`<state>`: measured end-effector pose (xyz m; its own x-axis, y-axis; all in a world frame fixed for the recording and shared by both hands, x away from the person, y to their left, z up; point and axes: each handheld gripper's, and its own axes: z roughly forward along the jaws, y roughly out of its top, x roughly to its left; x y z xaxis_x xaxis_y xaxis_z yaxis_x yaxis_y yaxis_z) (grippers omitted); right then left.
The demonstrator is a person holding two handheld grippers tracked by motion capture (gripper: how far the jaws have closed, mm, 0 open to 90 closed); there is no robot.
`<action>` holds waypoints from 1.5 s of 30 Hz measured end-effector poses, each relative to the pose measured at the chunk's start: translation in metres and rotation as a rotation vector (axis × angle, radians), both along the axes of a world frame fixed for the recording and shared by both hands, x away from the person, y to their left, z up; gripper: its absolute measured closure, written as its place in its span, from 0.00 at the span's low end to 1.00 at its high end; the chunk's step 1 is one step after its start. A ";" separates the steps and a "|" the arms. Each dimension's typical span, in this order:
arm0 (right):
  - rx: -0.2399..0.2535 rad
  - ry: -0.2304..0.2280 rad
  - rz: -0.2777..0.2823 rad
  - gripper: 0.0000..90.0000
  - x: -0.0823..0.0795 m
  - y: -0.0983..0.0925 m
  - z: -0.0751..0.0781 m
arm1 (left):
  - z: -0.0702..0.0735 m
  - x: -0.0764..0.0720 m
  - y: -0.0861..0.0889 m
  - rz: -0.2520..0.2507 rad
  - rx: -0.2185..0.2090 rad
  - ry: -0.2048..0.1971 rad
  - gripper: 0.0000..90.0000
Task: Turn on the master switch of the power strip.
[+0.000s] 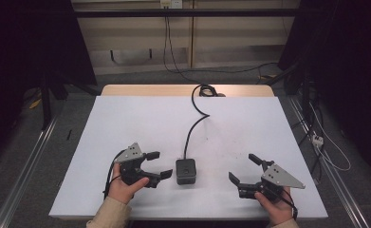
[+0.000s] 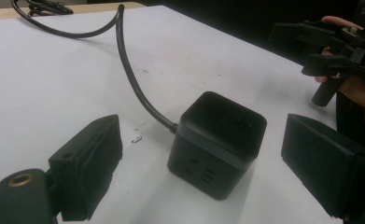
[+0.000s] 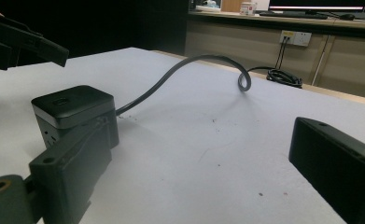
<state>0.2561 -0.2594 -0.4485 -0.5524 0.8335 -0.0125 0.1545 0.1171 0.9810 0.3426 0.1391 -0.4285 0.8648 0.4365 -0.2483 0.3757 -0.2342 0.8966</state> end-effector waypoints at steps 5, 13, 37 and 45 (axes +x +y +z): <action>-0.001 0.001 -0.001 0.06 0.000 0.000 0.000 | -0.002 0.003 0.006 0.012 0.008 0.001 0.13; 0.001 0.000 -0.005 0.06 0.000 -0.001 0.000 | -0.004 0.004 0.015 0.028 0.021 -0.013 0.12; 0.005 -0.001 -0.003 0.06 0.000 -0.001 0.001 | -0.008 0.007 0.056 0.111 0.049 -0.017 0.11; 0.000 0.000 0.000 0.06 0.000 -0.001 0.001 | -0.011 0.008 0.064 0.122 0.054 -0.014 0.11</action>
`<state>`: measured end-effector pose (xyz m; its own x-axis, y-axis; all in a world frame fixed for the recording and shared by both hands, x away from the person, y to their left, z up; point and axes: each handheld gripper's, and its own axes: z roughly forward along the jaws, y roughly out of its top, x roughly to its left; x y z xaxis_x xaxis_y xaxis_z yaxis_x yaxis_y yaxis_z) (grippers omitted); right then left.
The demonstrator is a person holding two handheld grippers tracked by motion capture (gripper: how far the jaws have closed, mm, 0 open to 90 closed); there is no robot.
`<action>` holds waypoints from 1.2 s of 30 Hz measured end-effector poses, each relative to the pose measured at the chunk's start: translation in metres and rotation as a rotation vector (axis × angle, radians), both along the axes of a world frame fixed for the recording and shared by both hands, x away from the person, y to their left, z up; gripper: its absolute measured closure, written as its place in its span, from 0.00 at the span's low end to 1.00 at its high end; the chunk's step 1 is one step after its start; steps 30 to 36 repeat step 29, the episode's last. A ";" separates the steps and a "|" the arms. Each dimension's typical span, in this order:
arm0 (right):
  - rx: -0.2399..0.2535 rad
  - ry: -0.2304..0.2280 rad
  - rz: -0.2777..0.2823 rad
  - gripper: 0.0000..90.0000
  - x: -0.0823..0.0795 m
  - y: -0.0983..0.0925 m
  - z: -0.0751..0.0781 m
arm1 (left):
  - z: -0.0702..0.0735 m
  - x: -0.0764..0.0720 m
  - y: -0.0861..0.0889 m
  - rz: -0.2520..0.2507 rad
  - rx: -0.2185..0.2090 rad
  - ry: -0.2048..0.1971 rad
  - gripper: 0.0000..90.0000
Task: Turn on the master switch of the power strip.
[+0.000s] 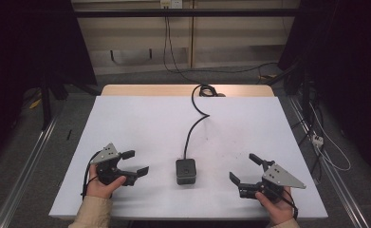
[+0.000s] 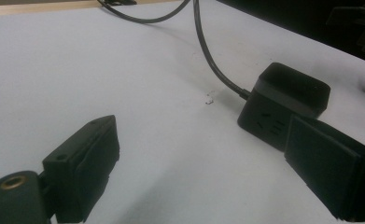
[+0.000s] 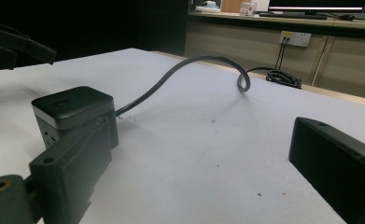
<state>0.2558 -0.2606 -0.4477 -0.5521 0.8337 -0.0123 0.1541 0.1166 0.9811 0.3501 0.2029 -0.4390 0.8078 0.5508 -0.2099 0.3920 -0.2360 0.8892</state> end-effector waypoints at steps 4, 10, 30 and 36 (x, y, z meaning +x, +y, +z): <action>0.000 -0.002 -0.001 0.06 0.000 0.000 0.000 | 0.000 0.000 0.004 0.010 0.005 -0.006 0.11; -0.001 0.000 0.001 0.06 0.000 0.000 0.000 | 0.000 0.000 0.013 0.027 0.000 -0.008 0.11; 0.000 0.000 0.001 0.06 0.001 0.000 0.000 | -0.003 0.001 0.028 0.045 0.022 0.003 0.09; 0.000 0.000 0.001 0.06 0.001 0.000 0.000 | -0.003 0.001 0.028 0.045 0.022 0.003 0.09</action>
